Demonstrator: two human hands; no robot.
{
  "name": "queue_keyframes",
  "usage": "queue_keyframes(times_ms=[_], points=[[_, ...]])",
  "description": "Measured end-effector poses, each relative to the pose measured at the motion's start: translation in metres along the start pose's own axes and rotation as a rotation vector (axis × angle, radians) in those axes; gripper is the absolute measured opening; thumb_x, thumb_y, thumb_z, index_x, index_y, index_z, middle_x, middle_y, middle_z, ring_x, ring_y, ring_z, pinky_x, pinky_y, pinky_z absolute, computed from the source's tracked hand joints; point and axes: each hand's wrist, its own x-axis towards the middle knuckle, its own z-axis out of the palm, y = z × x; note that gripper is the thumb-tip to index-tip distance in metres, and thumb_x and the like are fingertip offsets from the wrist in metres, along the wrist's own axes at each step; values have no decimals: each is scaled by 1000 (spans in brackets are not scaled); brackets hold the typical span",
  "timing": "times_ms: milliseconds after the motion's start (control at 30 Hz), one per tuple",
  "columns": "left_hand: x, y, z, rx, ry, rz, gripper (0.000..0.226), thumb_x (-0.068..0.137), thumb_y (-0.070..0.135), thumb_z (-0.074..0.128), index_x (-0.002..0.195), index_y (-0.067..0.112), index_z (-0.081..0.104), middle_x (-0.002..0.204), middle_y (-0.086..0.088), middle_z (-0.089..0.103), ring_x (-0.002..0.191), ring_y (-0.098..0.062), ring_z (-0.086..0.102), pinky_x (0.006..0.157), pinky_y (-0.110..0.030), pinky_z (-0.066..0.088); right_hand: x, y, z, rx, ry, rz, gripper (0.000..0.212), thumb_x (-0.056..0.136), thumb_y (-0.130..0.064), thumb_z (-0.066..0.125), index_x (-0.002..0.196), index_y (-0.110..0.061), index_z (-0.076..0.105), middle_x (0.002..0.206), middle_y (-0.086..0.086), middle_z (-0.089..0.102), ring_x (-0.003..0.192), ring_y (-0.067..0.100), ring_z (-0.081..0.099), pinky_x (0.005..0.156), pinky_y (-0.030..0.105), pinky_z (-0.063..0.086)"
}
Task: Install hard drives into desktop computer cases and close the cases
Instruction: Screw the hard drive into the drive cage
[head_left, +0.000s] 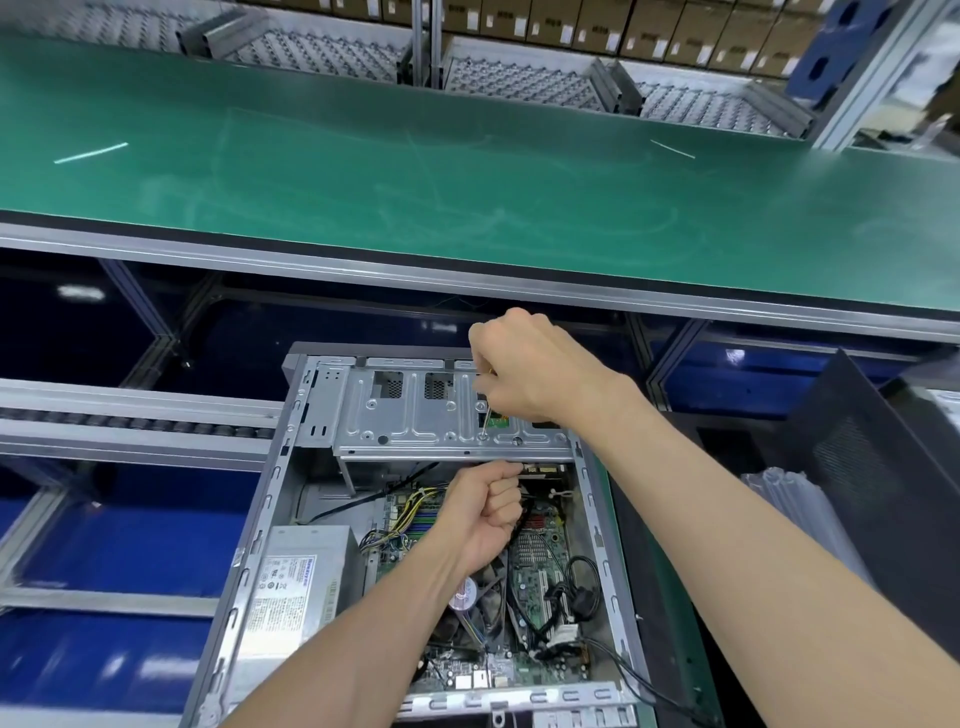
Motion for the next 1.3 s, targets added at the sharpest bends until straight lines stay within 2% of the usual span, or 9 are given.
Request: queue_keyframes(times_ms=[100, 300, 467, 633, 833, 933, 1033, 1133, 1300], points=[[-1, 0, -1, 5, 0, 4, 42, 94, -7, 50, 67, 21, 35, 50, 9, 19, 35, -5, 16, 33, -18, 11, 1, -2, 1, -96, 59, 12, 23, 97, -32, 57, 85, -14, 47, 72, -2, 33, 73, 31, 47, 63, 38, 35], [0, 1, 0, 1, -2, 0, 42, 94, -7, 50, 65, 21, 37, 50, 9, 19, 35, -5, 16, 30, -17, 13, 2, -4, -3, 57, -17, -36, 19, 82, -9, 61, 99, -12, 53, 86, 3, 48, 78, 29, 51, 54, 34, 35], [0, 0, -1, 11, 0, -1, 44, 94, -7, 50, 64, 22, 36, 50, 9, 20, 35, -5, 17, 30, -18, 14, 4, -11, 2, -97, 69, 8, 29, 96, -37, 59, 90, -14, 43, 74, -1, 33, 73, 30, 42, 63, 39, 31], [-1, 0, 0, 3, -6, 2, 44, 95, -7, 48, 63, 21, 37, 50, 9, 20, 34, -5, 17, 29, -17, 14, 6, -12, -1, 13, 10, -28, 22, 78, -8, 60, 99, -11, 53, 87, 4, 45, 75, 28, 47, 50, 31, 26], [-2, 1, 1, 6, 7, 2, 46, 95, -8, 48, 61, 21, 37, 50, 8, 20, 34, -5, 16, 30, -17, 13, 7, -15, 0, -84, 50, 29, 23, 92, -28, 60, 82, -13, 44, 73, 0, 33, 67, 27, 41, 62, 38, 31], [-1, 1, 1, 5, 13, 2, 44, 95, -8, 49, 62, 20, 39, 50, 8, 19, 34, -5, 16, 30, -17, 14, 7, -13, -5, 43, -32, 14, 16, 74, -10, 60, 90, -11, 56, 89, 5, 50, 75, 28, 52, 57, 34, 37], [-1, 1, 0, 13, 15, 8, 44, 95, -8, 49, 62, 20, 39, 50, 8, 19, 34, -5, 16, 30, -17, 14, 7, -11, -3, 32, -14, 20, 8, 82, -9, 59, 84, -12, 52, 80, 2, 42, 75, 29, 48, 56, 32, 34], [-1, 1, -1, 20, 7, 13, 46, 94, -8, 50, 61, 21, 38, 50, 8, 20, 35, -5, 17, 30, -18, 14, 8, -9, 1, -72, 24, 71, 33, 96, -28, 57, 73, -17, 37, 72, -2, 31, 72, 29, 43, 64, 38, 33], [1, 0, -2, 21, 9, 18, 45, 94, -8, 51, 63, 21, 37, 51, 9, 18, 36, -5, 16, 31, -17, 14, 6, -10, -4, 83, -42, 30, 26, 73, -11, 60, 99, -14, 54, 90, 4, 50, 77, 27, 52, 54, 31, 32]])
